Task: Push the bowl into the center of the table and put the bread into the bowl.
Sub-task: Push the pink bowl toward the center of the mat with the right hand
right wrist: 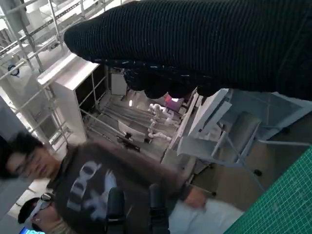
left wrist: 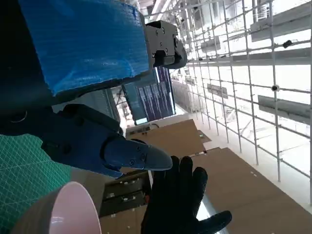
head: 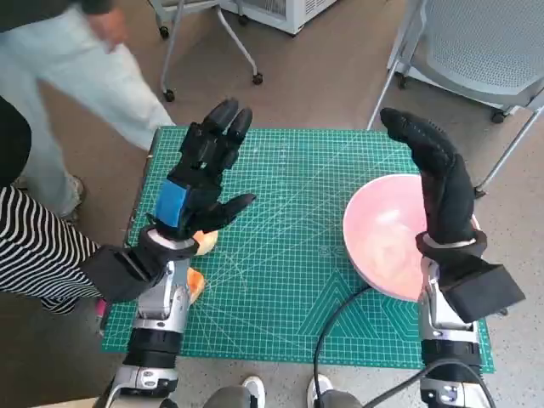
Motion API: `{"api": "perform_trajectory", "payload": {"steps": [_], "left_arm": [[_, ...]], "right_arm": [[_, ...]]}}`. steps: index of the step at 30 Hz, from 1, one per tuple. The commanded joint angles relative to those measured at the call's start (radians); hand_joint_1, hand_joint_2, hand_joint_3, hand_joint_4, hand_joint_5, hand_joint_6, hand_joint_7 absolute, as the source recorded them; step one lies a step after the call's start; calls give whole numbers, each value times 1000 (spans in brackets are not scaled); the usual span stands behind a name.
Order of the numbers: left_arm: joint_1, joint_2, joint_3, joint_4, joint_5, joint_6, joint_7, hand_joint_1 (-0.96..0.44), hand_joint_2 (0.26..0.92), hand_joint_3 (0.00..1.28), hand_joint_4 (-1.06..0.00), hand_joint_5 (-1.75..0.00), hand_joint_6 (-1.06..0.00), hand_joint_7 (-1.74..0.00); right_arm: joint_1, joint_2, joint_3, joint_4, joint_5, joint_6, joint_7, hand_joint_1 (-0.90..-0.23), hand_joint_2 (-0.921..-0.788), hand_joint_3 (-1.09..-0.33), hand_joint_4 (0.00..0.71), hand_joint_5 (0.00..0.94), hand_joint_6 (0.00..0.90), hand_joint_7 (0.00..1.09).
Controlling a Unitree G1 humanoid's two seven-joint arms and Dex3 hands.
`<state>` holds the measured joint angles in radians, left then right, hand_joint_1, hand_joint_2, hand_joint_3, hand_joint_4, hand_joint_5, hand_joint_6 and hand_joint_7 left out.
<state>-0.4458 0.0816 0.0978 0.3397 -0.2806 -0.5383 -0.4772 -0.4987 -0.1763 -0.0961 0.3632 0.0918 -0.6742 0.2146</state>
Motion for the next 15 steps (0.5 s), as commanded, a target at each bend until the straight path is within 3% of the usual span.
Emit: {"api": "perform_trajectory", "payload": {"steps": [1,15], "left_arm": [[-11,3,1,1,-7,-5,-3,-525,921,80,-164,-38,1,-431],[-17,4,6,15,-11,-8,-7,-531,921,82,-165,-35,1,-431]], "right_arm": [[5,-3,1,25,-5,-4,3,-673,-921,-634,164,5,-1,561],[-14,-17,-12,80,11,-36,15,-660,-921,-638,168,6,-1,557]]}}
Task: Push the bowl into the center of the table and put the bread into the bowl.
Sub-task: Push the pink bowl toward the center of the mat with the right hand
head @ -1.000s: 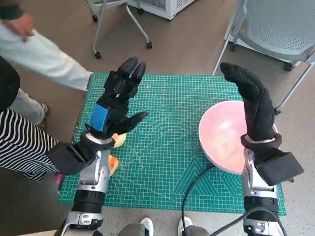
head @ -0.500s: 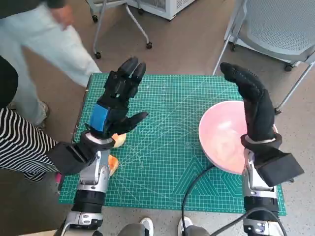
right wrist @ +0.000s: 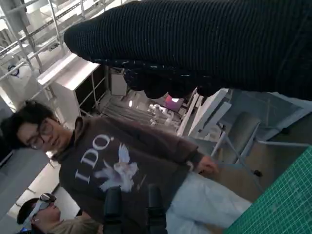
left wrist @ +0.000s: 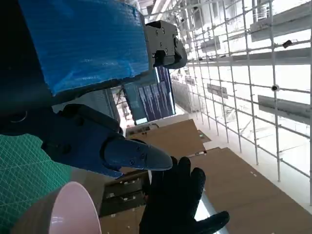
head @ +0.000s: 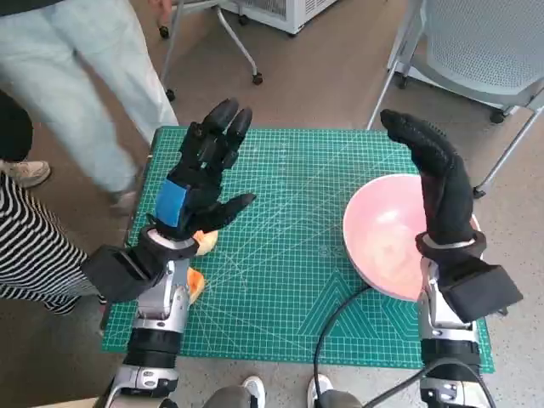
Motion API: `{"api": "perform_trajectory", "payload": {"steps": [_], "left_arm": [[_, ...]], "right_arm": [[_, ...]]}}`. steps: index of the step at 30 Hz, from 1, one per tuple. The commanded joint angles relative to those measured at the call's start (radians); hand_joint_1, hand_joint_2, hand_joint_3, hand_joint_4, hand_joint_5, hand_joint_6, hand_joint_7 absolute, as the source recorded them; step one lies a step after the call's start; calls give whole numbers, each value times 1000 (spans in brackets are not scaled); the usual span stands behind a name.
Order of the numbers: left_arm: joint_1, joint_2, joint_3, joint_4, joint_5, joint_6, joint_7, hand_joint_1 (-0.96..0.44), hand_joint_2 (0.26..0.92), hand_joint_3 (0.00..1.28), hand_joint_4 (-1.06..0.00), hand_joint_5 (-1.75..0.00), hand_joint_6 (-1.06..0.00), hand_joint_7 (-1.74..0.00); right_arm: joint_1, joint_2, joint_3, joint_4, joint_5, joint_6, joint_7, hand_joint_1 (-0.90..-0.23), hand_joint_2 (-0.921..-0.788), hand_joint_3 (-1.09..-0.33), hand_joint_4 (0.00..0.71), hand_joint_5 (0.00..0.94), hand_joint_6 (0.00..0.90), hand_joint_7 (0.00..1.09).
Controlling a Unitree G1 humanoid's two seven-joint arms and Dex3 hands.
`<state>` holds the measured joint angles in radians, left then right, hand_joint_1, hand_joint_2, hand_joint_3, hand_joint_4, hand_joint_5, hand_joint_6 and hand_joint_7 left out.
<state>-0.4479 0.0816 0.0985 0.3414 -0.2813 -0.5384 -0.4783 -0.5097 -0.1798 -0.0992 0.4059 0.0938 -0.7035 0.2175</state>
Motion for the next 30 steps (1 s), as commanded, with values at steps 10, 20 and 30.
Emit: {"api": "perform_trajectory", "payload": {"steps": [10,20,30], "left_arm": [[-14,4,8,15,-13,-12,-9,-534,921,82,-165,-32,1,-428],[-12,0,9,18,-11,-18,-9,-530,921,92,-165,-30,1,-427],[-15,0,10,29,-11,-24,-9,-532,921,100,-166,-28,1,-426]], "right_arm": [[-20,-42,-48,100,35,-36,13,-656,-921,-627,180,11,-1,559],[-70,-99,-130,248,66,-96,2,-646,-921,-633,172,5,-1,556],[-144,-164,-198,494,38,-162,-81,-616,-921,-714,166,2,-1,536]]}}
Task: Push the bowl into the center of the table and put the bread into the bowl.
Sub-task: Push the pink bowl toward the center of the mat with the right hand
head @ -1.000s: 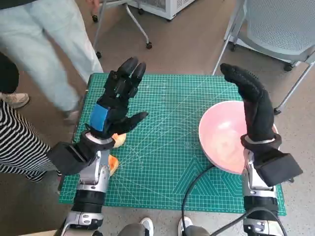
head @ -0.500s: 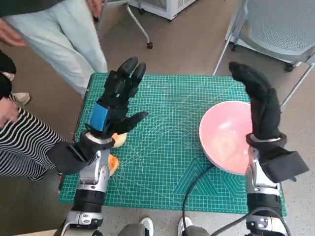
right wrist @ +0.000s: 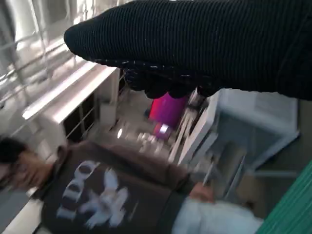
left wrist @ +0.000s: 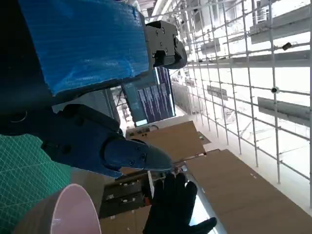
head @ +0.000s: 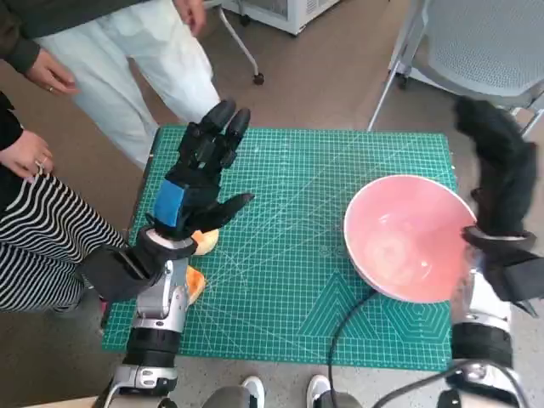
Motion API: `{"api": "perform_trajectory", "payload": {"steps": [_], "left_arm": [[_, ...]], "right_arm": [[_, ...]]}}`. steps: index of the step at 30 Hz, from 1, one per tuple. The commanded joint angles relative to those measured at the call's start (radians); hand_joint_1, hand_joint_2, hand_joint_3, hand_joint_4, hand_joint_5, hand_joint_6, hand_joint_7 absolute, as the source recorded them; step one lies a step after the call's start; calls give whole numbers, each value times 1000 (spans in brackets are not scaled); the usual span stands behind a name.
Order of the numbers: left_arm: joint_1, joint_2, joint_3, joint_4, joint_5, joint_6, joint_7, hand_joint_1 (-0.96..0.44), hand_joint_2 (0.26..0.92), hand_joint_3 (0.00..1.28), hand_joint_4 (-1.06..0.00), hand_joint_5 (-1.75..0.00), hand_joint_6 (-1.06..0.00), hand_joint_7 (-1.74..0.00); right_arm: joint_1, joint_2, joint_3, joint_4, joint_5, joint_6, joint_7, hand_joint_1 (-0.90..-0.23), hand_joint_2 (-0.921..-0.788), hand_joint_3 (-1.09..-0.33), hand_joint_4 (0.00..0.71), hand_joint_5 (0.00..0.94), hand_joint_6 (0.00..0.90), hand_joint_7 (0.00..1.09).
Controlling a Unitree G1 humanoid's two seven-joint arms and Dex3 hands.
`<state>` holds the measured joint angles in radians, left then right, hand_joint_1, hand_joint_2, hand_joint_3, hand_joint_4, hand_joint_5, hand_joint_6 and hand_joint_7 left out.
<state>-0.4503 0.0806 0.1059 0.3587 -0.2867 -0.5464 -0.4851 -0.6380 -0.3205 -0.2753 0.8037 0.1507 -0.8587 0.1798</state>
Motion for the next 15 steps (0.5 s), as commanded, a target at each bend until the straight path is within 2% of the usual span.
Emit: {"api": "perform_trajectory", "payload": {"steps": [1,6,10,15], "left_arm": [[-13,1,3,11,-6,-15,-2,-532,921,100,-166,-28,1,-426],[-12,1,4,10,-7,-14,-2,-532,921,102,-165,-26,1,-423],[-8,2,4,6,-8,-15,-3,-534,921,104,-164,-25,1,-419],[-6,3,5,6,-10,-14,-5,-539,921,108,-163,-24,1,-417]], "right_arm": [[-22,-31,-26,119,-24,-8,-58,-613,-921,-724,163,1,-1,535],[-46,-58,-38,209,-41,-1,-117,-581,-921,-772,151,0,-1,526],[-63,-73,-51,273,-38,18,-141,-560,-921,-798,137,0,-1,522],[-77,-86,-66,355,-29,56,-163,-566,-921,-805,127,0,-1,522]]}}
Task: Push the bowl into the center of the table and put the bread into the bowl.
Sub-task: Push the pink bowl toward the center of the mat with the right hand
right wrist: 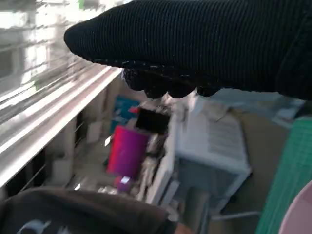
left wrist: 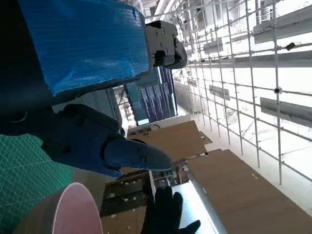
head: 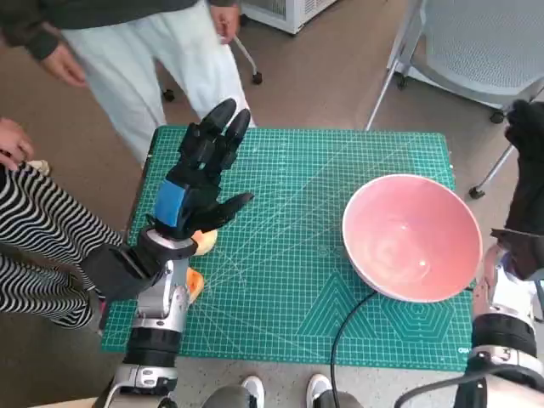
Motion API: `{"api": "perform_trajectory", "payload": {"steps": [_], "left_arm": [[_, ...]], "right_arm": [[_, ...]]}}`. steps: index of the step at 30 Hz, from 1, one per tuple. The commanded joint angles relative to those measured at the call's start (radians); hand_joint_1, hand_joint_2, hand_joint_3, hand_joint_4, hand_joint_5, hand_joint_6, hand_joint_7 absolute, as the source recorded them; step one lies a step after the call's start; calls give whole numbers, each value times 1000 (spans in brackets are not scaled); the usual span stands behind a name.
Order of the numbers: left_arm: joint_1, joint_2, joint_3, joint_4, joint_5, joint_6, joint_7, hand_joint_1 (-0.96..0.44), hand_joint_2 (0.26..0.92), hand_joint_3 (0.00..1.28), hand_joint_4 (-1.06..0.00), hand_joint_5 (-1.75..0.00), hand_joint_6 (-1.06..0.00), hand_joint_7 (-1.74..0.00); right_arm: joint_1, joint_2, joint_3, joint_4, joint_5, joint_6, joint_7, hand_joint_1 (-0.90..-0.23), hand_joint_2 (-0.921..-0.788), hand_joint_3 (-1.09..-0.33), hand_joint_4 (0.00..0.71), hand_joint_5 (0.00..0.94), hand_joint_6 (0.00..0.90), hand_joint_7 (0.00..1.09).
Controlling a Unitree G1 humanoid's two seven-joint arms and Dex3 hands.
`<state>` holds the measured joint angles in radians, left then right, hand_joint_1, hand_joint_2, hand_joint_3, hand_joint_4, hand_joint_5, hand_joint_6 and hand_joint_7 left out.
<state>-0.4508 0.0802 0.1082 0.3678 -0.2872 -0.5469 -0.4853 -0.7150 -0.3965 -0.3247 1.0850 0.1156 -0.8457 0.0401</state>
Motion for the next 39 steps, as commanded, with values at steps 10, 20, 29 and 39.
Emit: {"api": "perform_trajectory", "payload": {"steps": [10,20,29,39], "left_arm": [[-1,6,5,-9,-12,-8,-8,-551,921,116,-164,-22,1,-415],[12,15,7,-34,-20,7,-13,-553,921,115,-167,-22,1,-418],[23,25,10,-51,-31,22,-20,-554,921,112,-170,-21,1,-427],[40,44,12,-79,-30,33,-17,-554,921,104,-173,-20,1,-438]], "right_arm": [[2,-13,-38,179,11,140,-47,-579,-921,-797,117,1,2,508],[29,1,-69,219,28,228,-23,-581,-921,-781,121,3,31,496],[57,24,-84,234,29,282,-12,-581,-921,-794,118,0,39,479],[78,63,-114,240,59,329,17,-545,-921,-806,100,4,62,414]]}}
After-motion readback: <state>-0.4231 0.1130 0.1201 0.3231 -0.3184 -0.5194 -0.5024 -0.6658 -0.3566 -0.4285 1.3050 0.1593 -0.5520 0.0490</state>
